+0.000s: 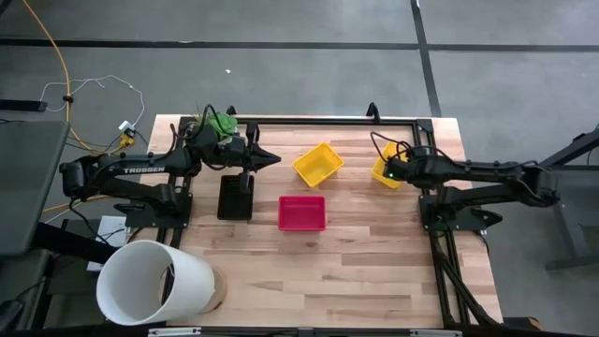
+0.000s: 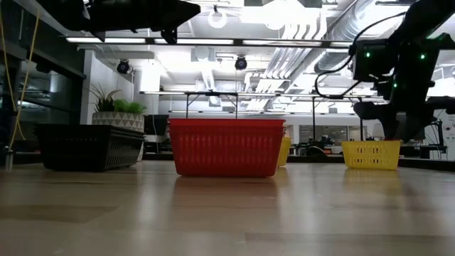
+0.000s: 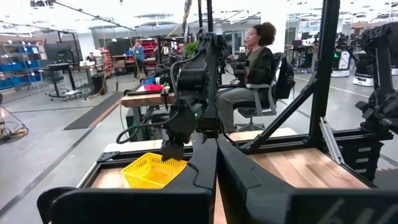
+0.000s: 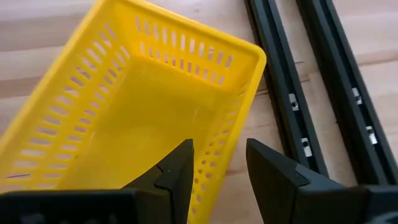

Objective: Stack baskets by color
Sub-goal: Stack the right yellow bin on top of the left yellow bins

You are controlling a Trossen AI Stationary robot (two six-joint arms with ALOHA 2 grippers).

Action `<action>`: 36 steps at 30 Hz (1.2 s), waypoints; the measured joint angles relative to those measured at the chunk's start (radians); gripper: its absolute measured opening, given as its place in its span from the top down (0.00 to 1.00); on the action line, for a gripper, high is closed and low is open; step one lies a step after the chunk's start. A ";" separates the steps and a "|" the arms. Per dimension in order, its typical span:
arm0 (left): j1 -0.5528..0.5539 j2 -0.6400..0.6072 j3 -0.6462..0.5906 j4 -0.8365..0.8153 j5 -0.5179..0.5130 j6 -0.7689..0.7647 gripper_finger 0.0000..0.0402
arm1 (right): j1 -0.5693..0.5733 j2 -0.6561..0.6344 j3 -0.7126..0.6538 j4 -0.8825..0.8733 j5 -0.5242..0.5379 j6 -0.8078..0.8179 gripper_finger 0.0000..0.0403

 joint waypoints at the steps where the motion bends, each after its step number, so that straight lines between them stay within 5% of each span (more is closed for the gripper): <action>1: 0.000 0.000 0.000 0.000 0.000 0.000 1.00 | -0.003 0.006 -0.008 0.013 0.000 0.000 0.66; 10: 0.000 0.000 0.000 -0.001 0.000 -0.015 1.00 | -0.023 0.026 -0.057 0.063 0.074 0.017 0.67; 18: 0.000 0.000 0.000 0.000 0.000 -0.014 1.00 | -0.022 0.024 -0.056 0.136 0.099 -0.150 0.97; 25: 0.000 0.000 0.000 -0.003 0.000 -0.012 1.00 | -0.022 -0.039 -0.043 0.242 0.099 -0.295 0.99; 30: 0.000 0.000 0.000 -0.003 0.000 -0.007 1.00 | -0.022 -0.076 0.073 0.237 0.106 -0.470 0.99; 36: 0.000 0.000 0.000 -0.002 0.002 -0.022 1.00 | -0.007 -0.057 0.341 0.258 0.045 -0.890 1.00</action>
